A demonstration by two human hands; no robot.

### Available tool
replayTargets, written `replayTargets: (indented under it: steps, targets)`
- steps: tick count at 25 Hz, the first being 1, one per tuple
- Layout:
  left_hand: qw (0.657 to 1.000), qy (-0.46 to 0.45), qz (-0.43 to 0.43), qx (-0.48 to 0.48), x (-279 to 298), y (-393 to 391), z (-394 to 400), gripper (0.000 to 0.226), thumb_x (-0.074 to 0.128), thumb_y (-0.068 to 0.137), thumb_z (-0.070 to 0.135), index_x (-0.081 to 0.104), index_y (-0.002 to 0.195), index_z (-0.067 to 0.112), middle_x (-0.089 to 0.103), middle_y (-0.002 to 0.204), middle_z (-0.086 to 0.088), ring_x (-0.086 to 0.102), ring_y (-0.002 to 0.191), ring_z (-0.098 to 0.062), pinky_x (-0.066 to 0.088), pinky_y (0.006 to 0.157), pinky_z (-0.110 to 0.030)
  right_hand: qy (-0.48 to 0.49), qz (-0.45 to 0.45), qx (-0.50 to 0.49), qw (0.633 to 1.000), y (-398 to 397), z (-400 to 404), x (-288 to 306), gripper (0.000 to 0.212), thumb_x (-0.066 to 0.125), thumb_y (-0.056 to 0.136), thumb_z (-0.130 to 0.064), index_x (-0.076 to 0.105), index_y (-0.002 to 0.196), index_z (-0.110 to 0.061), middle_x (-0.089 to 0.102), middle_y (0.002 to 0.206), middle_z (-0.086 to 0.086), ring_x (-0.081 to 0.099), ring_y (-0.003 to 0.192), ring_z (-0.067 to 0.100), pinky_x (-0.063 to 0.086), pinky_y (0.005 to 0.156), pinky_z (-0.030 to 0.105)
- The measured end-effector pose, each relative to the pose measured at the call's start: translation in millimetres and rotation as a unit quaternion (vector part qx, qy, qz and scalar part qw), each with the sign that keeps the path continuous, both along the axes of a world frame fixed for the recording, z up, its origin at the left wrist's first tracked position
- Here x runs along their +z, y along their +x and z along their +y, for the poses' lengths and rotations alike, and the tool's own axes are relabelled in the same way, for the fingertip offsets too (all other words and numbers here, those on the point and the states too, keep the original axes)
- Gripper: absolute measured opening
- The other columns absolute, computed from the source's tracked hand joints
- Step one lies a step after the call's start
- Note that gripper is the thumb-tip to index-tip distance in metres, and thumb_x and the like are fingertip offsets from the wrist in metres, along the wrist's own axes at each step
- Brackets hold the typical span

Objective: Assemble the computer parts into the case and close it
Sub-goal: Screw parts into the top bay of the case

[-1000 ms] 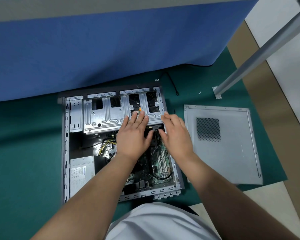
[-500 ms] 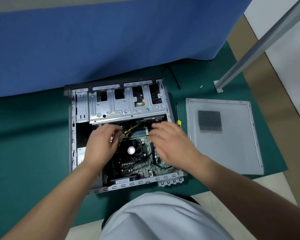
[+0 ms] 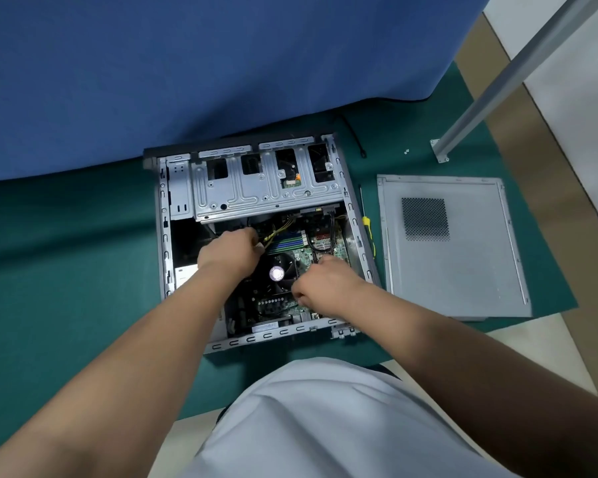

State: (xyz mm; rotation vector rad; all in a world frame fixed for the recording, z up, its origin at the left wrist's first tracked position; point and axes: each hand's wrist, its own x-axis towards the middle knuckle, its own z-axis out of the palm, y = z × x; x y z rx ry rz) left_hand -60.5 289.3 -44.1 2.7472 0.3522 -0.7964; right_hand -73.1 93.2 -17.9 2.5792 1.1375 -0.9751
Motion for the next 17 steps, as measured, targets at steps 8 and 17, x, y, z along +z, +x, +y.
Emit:
replayTargets:
  steps: [8, 17]
  targets:
    - [0.998, 0.069, 0.010, 0.004, -8.9, 5.1, 19.4, 0.017, 0.060, 0.098, 0.030, 0.070, 0.111, 0.023, 0.068, 0.098, -0.005, 0.067, 0.087, -0.032, 0.053, 0.075, -0.036, -0.087, -0.064, -0.048, 0.993, -0.6, -11.9, -16.8, 0.031, 0.066, 0.082, -0.002, 0.070, 0.111, -0.011, 0.063, 0.114, 0.009, 0.060, 0.108, 0.027, 0.035, 0.108, 0.043]
    - [0.980, 0.024, -0.057, -0.189, -16.4, -7.6, 27.5, 0.054, 0.052, 0.102, 0.036, 0.039, 0.155, 0.031, 0.044, 0.157, 0.004, 0.057, 0.131, -0.025, 0.047, 0.101, -0.042, -0.065, -0.027, -0.040, 0.997, 8.8, -10.5, -23.6, 0.041, 0.062, 0.084, 0.008, 0.065, 0.121, -0.008, 0.066, 0.111, 0.010, 0.061, 0.110, 0.032, 0.045, 0.105, 0.044]
